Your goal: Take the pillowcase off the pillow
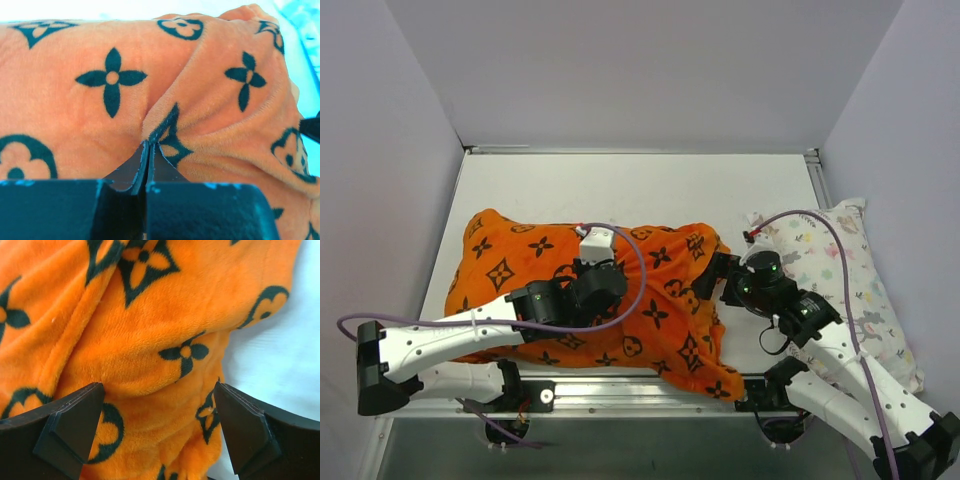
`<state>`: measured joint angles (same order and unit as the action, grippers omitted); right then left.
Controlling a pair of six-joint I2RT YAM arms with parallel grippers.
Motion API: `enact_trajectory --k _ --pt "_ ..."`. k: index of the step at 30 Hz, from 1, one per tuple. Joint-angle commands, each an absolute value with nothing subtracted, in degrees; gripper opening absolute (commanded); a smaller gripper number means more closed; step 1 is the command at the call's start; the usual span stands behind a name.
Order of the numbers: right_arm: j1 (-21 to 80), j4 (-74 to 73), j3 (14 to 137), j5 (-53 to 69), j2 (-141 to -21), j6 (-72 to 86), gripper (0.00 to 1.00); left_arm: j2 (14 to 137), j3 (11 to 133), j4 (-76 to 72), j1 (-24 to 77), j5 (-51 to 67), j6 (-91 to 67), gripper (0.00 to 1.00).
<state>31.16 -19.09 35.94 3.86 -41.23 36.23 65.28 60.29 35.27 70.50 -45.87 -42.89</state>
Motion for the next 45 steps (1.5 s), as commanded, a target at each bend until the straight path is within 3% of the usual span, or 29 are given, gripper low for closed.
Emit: enact_trajectory --k 1,12,17,19,20,21,23,24,28,31,33,40,42,43,44,45 --pt "33.74 -10.91 35.95 9.14 -44.90 37.44 0.97 62.41 58.01 39.29 68.29 -48.17 -44.21 0.00" --pt "39.01 4.56 29.71 14.94 -44.82 41.30 1.00 60.12 53.26 36.12 66.18 -44.74 -43.86 0.00" --pt "45.25 6.24 30.85 10.20 -48.51 40.87 1.00 59.94 52.65 34.28 66.18 -42.20 -42.63 0.00" --pt "46.84 6.85 31.03 8.62 -51.06 41.31 0.86 60.03 52.47 32.53 66.27 -40.96 -41.49 0.00" --pt "46.93 7.03 31.11 7.22 -51.59 42.09 0.73 60.12 52.73 32.00 66.27 -39.39 -40.88 0.00" --pt "47.02 7.29 31.11 6.69 -52.03 42.71 0.43 60.12 53.08 31.38 66.44 -38.16 -40.26 0.00" --pt "47.28 8.61 31.02 5.98 -52.03 44.37 0.24 60.29 54.39 29.63 67.32 -36.05 -38.06 0.00" --pt "47.29 8.61 31.20 5.80 -52.12 44.65 0.22 60.38 54.93 29.10 67.93 -35.69 -37.45 0.25" --pt "47.55 8.79 32.87 5.89 -53.26 45.96 0.17 60.99 58.00 25.42 72.15 -34.19 -33.58 0.80" --pt "47.46 10.02 33.05 6.24 -53.88 47.28 0.06 63.18 59.85 22.95 75.32 -33.40 -33.22 0.94" --pt "47.55 11.95 32.35 6.85 -54.05 47.81 0.02 65.29 61.43 22.76 76.63 -34.19 -33.84 0.97" --pt "47.64 13.19 31.29 6.07 -52.56 49.13 0.02 72.94 62.58 20.31 76.90 -42.00 -40.86 0.97" --pt "47.72 13.01 31.03 5.54 -51.60 49.04 0.03 74.17 63.36 22.31 76.82 -44.99 -43.66 0.91" --pt "47.64 12.14 31.03 5.28 -51.42 48.96 0.03 74.96 64.33 23.54 76.82 -46.31 -44.81 0.84" --pt "47.55 11.43 31.11 4.49 -51.24 48.78 0.04 75.14 64.51 24.77 76.82 -48.84 -45.96 0.58" --pt "47.64 10.64 31.11 3.87 -50.63 48.69 0.04 75.06 64.42 25.92 76.82 -49.65 -46.84 0.39"
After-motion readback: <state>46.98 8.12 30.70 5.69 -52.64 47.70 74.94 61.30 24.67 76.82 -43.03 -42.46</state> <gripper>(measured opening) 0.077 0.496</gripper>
